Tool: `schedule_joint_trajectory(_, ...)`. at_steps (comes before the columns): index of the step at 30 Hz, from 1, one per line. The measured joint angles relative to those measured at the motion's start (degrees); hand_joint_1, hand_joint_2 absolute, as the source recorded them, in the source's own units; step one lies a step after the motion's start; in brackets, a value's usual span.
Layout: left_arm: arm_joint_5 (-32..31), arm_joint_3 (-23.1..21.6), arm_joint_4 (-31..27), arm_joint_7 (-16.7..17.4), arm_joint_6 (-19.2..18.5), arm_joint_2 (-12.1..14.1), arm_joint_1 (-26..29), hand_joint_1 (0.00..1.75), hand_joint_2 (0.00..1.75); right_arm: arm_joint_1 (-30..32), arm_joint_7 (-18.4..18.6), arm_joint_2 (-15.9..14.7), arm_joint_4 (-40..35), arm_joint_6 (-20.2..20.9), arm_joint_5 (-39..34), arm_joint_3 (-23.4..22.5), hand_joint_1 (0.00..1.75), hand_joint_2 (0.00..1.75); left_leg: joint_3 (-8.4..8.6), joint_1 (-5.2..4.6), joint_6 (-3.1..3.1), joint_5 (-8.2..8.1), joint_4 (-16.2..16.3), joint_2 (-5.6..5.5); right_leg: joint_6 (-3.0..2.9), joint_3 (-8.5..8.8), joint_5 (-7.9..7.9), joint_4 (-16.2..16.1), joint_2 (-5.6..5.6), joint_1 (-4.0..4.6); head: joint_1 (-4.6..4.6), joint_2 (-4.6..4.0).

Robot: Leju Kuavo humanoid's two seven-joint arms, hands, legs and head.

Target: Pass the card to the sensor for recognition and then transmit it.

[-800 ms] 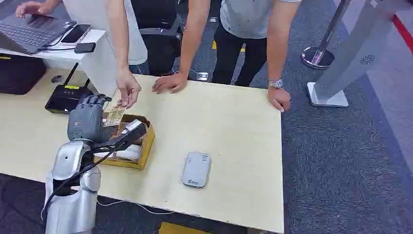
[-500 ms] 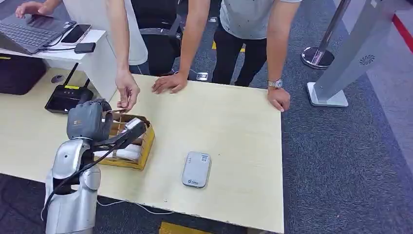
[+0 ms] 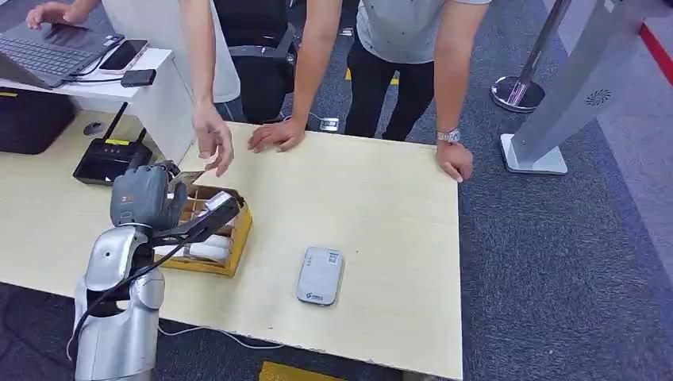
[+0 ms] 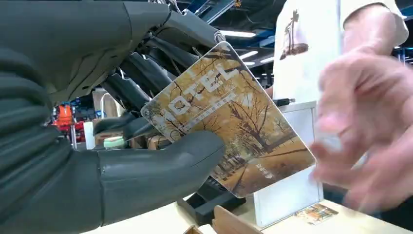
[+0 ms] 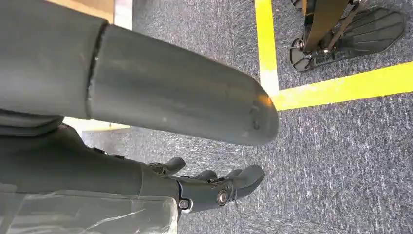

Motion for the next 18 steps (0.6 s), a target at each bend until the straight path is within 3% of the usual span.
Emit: schedule_joint_trajectory(18,0.22,-0.57,1.27,-1.70,0.37,-2.73,0.67,1.75,1.75,-0.03,-0.18,0.00,0.00,0.15,0.09,0.00,0.00,0.00,0.00,0.00,0.00,0.00,0.00,0.00,0.00,-0.01,0.00,-0.01,0.00,0.00,0.00,0.00)
